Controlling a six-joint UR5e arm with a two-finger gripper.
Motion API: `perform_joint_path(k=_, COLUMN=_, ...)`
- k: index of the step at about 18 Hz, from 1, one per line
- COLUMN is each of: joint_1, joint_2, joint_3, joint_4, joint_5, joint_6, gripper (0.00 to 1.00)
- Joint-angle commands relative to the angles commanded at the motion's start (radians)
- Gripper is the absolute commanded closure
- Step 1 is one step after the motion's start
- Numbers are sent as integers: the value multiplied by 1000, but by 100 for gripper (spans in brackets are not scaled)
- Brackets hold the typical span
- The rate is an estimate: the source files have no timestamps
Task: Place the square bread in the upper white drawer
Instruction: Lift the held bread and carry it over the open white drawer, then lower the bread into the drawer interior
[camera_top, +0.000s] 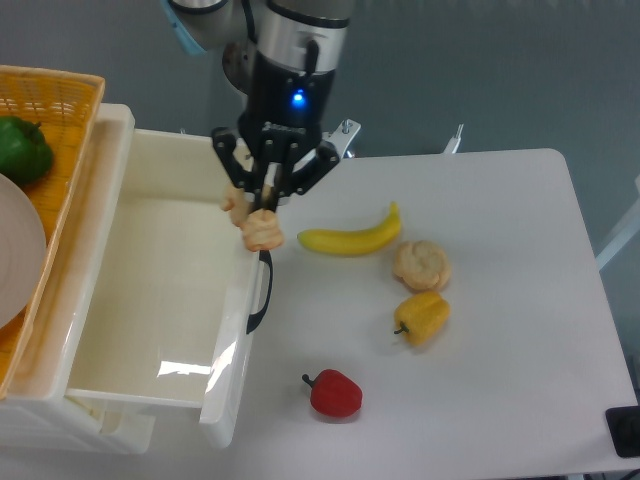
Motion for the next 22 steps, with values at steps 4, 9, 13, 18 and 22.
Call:
perform_joint_path(k=4, joint_1=-19, joint_2=-3, joint_3=-12, joint_4=2, joint_5=0, joint_6=5, gripper=51)
perform_joint_path(k=9, joint_1=-35, joint_2=-11, joint_3=-12, joint_4=3, joint_5=0, joint_6=8, gripper=49)
perform_joint_path(k=13, joint_1=-52, joint_2=-23, joint_3=-12, joint_4=3, joint_5=0, joint_6=11, gripper=47)
perform_joint_path(k=18, joint_1=-54, joint_2=-31, joint_3=-12, joint_4=18, joint_5=0, joint_6=17, gripper=23)
perform_joint_path(k=22, joint_1=-61, joint_2=-31, joint_3=-12, joint_4=20, joint_5=0, joint_6=21, gripper=14)
